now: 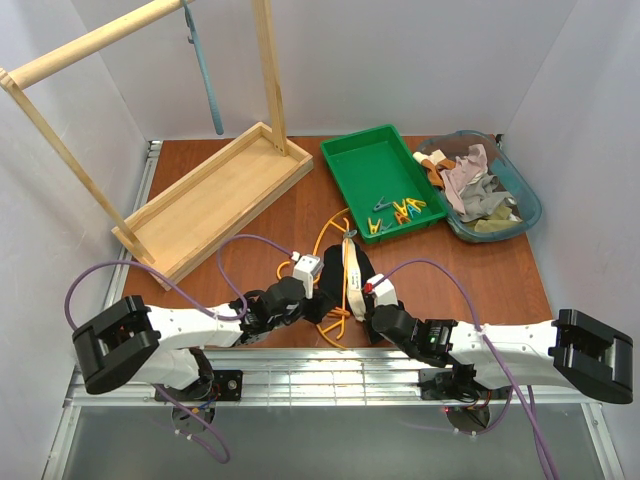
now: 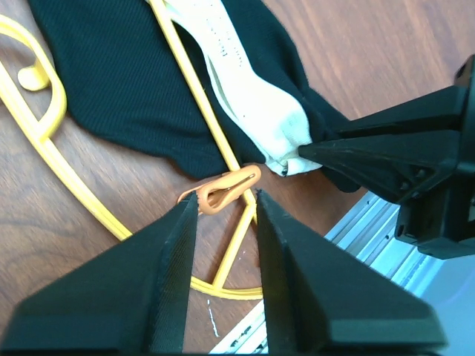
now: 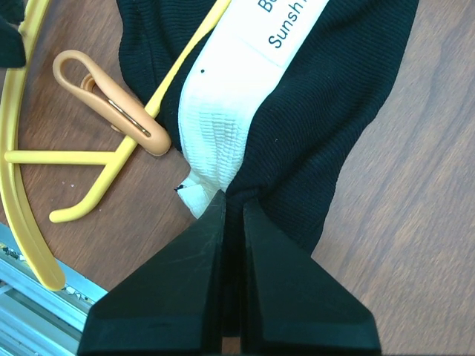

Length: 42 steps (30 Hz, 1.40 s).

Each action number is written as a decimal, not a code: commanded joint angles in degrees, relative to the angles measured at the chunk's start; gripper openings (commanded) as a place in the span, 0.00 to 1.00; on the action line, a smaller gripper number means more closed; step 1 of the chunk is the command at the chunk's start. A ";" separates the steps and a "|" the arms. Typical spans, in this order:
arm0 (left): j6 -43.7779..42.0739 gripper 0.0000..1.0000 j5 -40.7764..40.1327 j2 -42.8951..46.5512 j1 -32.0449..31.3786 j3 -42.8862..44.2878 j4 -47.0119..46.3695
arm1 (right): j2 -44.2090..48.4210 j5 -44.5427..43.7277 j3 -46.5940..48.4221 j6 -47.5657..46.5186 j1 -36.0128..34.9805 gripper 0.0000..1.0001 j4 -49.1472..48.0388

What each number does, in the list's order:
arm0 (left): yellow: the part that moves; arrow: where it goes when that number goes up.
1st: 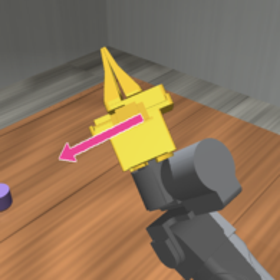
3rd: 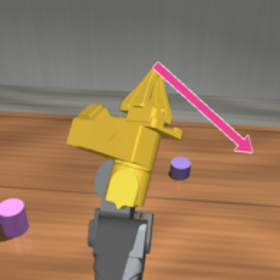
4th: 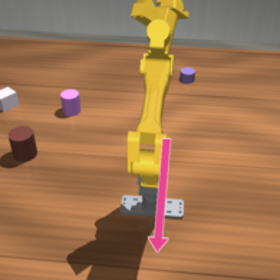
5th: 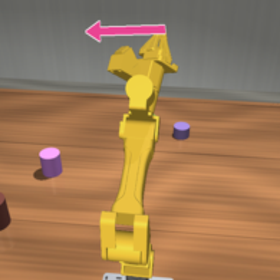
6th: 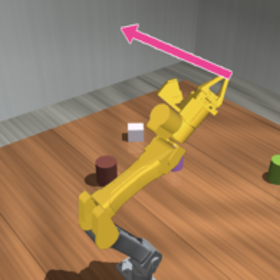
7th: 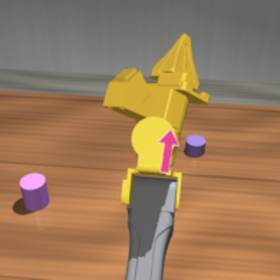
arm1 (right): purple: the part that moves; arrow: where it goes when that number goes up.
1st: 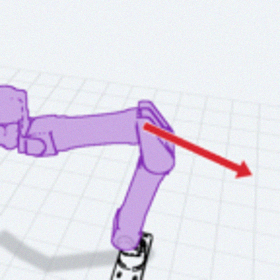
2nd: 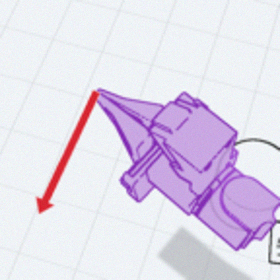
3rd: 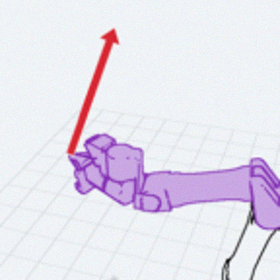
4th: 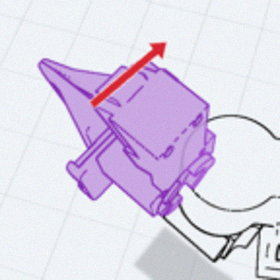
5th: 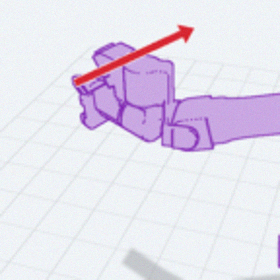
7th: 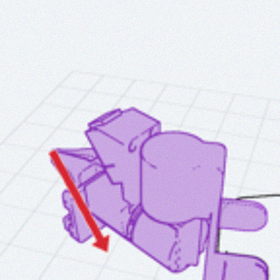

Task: Clip the underwear to the hanger
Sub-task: Clamp the underwear onto the hanger.

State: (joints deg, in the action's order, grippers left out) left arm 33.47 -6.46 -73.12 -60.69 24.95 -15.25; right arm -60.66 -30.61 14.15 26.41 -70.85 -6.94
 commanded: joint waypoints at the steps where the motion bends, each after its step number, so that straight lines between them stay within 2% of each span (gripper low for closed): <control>1: 0.01 0.29 -0.31 -0.79 -0.22 -0.17 0.74 | -0.24 0.55 1.49 -0.22 -0.43 0.01 0.08; 3: 0.01 0.32 -0.40 -2.20 -0.31 0.18 0.39 | -0.24 0.64 1.41 -0.22 -0.43 0.01 0.08; 11: 0.28 0.31 -2.06 -4.13 -0.22 0.36 -0.13 | 0.02 0.55 1.23 -0.22 -0.43 0.01 0.00; 26: 0.63 0.25 -3.74 -7.47 -0.22 0.80 -1.89 | -0.77 0.99 1.23 -0.49 -0.52 0.01 -0.27; 32: 0.63 0.00 -2.59 -8.09 -0.31 0.80 -0.93 | -0.07 1.52 1.23 -0.40 -0.52 0.01 -0.27; 42: 1.68 0.00 -0.49 -10.28 -0.22 0.54 -0.93 | -1.56 3.45 1.84 0.39 -1.39 0.01 -0.36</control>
State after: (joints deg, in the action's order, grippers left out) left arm 35.62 -7.62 -81.23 -60.77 25.26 -19.73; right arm -61.34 -28.67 14.15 26.55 -71.26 -7.01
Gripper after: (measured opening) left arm 0.006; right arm 0.016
